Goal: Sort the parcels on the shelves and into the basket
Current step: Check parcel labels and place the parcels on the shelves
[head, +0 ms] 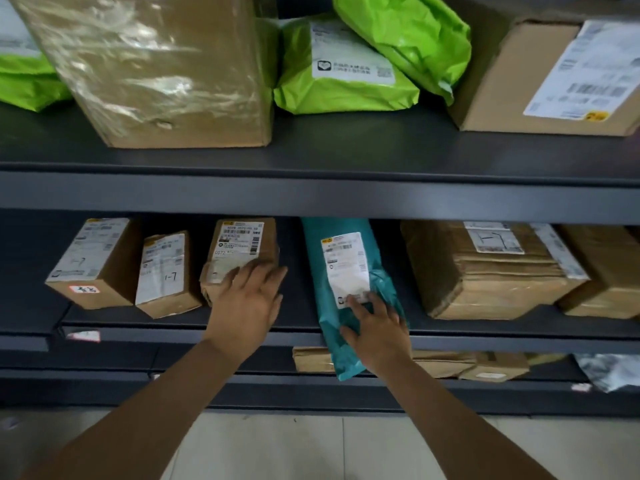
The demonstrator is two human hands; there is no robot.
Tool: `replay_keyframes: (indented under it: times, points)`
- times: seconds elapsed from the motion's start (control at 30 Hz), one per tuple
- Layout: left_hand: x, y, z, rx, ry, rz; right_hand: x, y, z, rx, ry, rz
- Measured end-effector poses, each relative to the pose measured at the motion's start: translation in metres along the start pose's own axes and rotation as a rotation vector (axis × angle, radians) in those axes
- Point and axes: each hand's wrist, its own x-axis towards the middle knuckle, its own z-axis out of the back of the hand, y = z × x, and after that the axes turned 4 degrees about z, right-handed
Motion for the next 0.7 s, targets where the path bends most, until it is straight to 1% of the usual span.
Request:
replay_keyframes:
  times: [0.07, 0.13, 0.23, 0.3, 0.33, 0.43, 0.5, 0.57, 0.63, 0.7]
  points:
    - [-0.004, -0.018, -0.001, -0.026, -0.005, -0.108, 0.0, 0.015, -0.004, -0.009, 0.008, 0.029]
    - [-0.01, -0.035, -0.004, -0.028, 0.065, -0.195, 0.002, 0.026, -0.01, 0.009, -0.001, 0.041]
    - [-0.019, -0.049, -0.012, -0.042, 0.173, -0.22, 0.006, 0.03, -0.017, 0.172, -0.057, 0.107]
    - [-0.023, -0.054, -0.015, -0.06, 0.241, -0.214, 0.004, 0.025, -0.015, 0.361, -0.133, 0.166]
    - [-0.025, -0.055, -0.016, -0.057, 0.275, -0.211, 0.0, 0.02, -0.013, 0.416, -0.169, 0.181]
    - [-0.027, -0.058, -0.022, -0.033, 0.332, -0.222, -0.016, 0.001, -0.007, 0.414, -0.294, 0.222]
    - [-0.023, -0.062, -0.024, -0.009, 0.383, -0.198, -0.027, -0.014, -0.002, 0.403, -0.382, 0.247]
    - [-0.018, -0.064, -0.027, 0.006, 0.37, -0.177, -0.038, -0.029, 0.005, 0.384, -0.488, 0.254]
    - [-0.014, -0.063, -0.031, 0.019, 0.351, -0.154, -0.047, -0.046, 0.011, 0.369, -0.625, 0.219]
    - [-0.012, -0.063, -0.032, 0.039, 0.368, -0.119, -0.057, -0.062, 0.019, 0.382, -0.743, 0.142]
